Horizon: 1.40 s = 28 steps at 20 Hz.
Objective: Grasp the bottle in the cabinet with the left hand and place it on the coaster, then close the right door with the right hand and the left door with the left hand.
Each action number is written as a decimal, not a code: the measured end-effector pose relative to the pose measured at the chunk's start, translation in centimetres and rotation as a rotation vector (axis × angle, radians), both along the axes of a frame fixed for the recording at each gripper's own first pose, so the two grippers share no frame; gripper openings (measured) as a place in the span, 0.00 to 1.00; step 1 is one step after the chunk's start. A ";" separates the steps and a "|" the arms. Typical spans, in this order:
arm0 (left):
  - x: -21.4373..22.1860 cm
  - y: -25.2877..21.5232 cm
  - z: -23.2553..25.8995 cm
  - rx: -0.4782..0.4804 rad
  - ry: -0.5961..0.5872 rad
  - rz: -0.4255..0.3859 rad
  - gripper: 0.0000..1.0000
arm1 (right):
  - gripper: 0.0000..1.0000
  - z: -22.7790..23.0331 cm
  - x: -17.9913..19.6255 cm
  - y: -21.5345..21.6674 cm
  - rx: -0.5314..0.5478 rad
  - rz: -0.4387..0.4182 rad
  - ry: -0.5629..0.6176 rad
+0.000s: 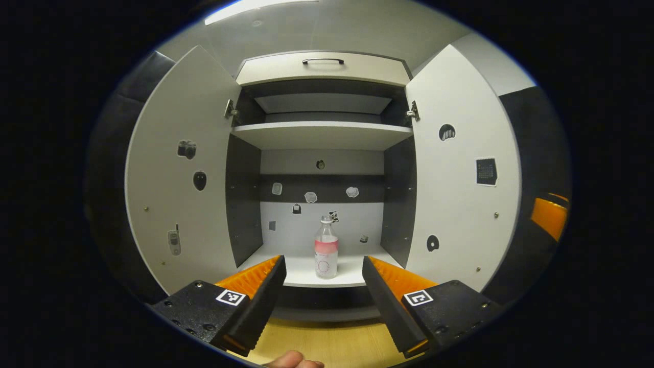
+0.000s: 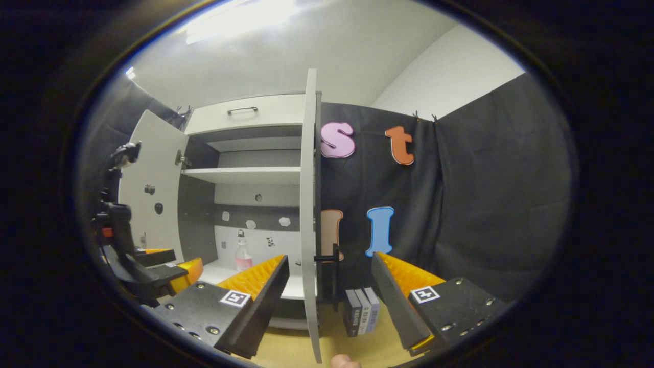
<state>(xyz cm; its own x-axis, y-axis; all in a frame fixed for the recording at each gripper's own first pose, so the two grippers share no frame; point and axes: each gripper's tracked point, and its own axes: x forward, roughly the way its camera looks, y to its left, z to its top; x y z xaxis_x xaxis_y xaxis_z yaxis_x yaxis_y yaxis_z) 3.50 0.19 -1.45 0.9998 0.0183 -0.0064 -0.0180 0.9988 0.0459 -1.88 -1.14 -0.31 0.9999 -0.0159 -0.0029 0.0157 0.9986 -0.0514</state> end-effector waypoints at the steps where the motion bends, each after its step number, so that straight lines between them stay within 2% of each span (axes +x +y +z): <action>1: 1.1 0.0 -0.2 0.003 0.003 0.000 0.96 | 0.98 0.0 -0.3 -0.5 -0.011 -0.019 0.000; 4: 5.2 0.2 -0.7 0.010 -0.002 -0.004 0.96 | 0.98 0.1 -1.1 -2.0 -0.027 -0.076 0.002; 8: 11.3 1.8 -2.1 0.040 -0.004 0.047 0.96 | 0.98 0.4 -2.1 -4.4 -0.050 -0.169 -0.013; 13: 17.9 1.4 -4.5 0.023 0.047 0.016 0.97 | 0.98 -0.1 -2.6 -7.2 -0.062 -0.295 -0.019; 16: 21.4 1.6 -5.3 0.036 0.054 0.023 0.97 | 0.98 -0.8 -2.2 -7.4 -0.037 -0.332 -0.005; 19: 24.4 2.2 -6.7 0.029 0.089 0.047 0.96 | 0.98 -1.1 -1.4 -7.0 -0.039 -0.332 0.001; 21: 25.4 2.3 -7.9 0.016 0.136 0.038 0.97 | 0.98 -1.7 -0.9 -6.4 -0.053 -0.319 0.015; 23: 25.7 2.4 -7.6 0.005 0.126 0.043 0.80 | 0.98 -2.0 -0.5 -5.8 -0.060 -0.306 0.025; 24: 25.2 2.2 -7.7 -0.009 0.134 0.033 0.79 | 0.98 -2.2 -0.3 -5.7 -0.058 -0.297 0.029; 25: 24.6 2.1 -7.8 -0.017 0.140 0.027 0.80 | 0.94 -2.1 0.0 -5.5 -0.054 -0.287 0.029; 26: 23.9 1.9 -7.7 -0.026 0.144 0.012 0.80 | 0.94 -2.0 0.1 -5.3 -0.050 -0.275 0.026; 27: 23.0 1.8 -7.6 -0.037 0.146 -0.007 0.80 | 0.98 -1.8 0.3 -5.1 -0.048 -0.264 0.021; 28: 21.9 1.7 -7.5 -0.041 0.142 -0.027 0.80 | 0.94 -1.7 0.4 -5.1 -0.046 -0.252 0.015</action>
